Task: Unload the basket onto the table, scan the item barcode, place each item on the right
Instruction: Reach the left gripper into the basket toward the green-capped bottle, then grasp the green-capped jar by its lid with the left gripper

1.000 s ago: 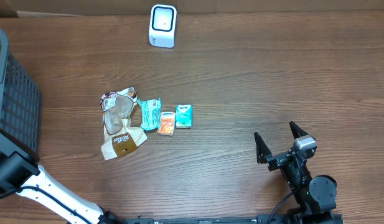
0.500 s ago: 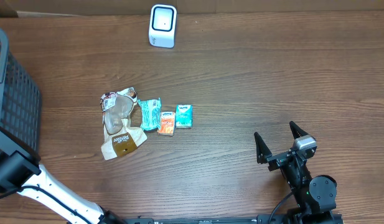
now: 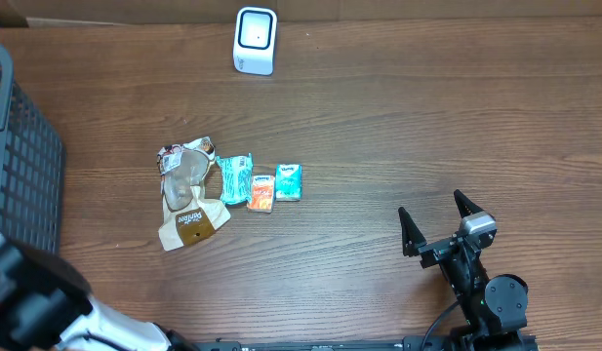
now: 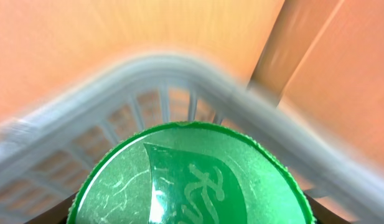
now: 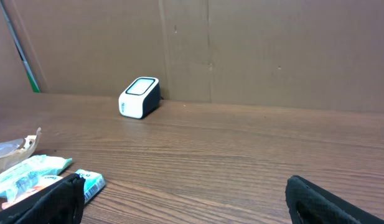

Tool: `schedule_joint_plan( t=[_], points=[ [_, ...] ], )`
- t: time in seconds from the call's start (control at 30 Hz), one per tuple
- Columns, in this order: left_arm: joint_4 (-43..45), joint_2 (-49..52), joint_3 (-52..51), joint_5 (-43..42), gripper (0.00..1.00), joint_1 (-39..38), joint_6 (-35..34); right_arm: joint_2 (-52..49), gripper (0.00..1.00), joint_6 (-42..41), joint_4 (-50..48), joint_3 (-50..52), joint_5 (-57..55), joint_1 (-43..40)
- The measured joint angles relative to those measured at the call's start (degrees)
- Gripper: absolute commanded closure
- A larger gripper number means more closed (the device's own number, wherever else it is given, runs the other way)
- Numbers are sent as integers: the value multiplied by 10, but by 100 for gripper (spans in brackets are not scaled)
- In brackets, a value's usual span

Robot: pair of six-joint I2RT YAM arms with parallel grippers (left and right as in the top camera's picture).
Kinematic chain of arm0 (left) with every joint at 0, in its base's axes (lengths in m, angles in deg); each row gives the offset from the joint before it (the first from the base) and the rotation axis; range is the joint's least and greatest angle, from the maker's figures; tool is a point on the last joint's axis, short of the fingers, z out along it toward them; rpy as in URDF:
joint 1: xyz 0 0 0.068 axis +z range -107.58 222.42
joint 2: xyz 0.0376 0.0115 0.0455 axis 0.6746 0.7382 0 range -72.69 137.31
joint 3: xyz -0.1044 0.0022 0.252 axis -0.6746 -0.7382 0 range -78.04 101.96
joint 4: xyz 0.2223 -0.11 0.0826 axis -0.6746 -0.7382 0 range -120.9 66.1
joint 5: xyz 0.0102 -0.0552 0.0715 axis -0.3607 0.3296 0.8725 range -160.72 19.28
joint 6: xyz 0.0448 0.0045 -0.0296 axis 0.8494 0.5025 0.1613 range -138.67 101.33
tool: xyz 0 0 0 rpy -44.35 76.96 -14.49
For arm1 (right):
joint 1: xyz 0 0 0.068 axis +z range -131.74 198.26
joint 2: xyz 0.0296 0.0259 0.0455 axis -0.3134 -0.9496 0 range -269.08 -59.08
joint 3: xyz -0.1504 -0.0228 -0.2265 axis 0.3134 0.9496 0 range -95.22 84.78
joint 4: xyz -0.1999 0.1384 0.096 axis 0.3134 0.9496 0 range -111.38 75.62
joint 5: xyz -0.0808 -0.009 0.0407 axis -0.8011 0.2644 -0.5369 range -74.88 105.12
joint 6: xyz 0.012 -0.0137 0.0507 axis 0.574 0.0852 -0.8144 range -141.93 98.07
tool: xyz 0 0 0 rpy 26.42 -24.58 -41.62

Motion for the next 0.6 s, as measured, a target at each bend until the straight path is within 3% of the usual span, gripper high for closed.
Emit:
schedule_joint_plan(
  t=[0.23, 0.6],
  points=[
    [-31, -148, 0, -13, 29, -13, -67, 0, 0, 0, 0, 0, 0, 0],
    [-259, -211, 0, -87, 26, -165, -83, 0, 0, 0, 0, 0, 0, 0]
  ],
)
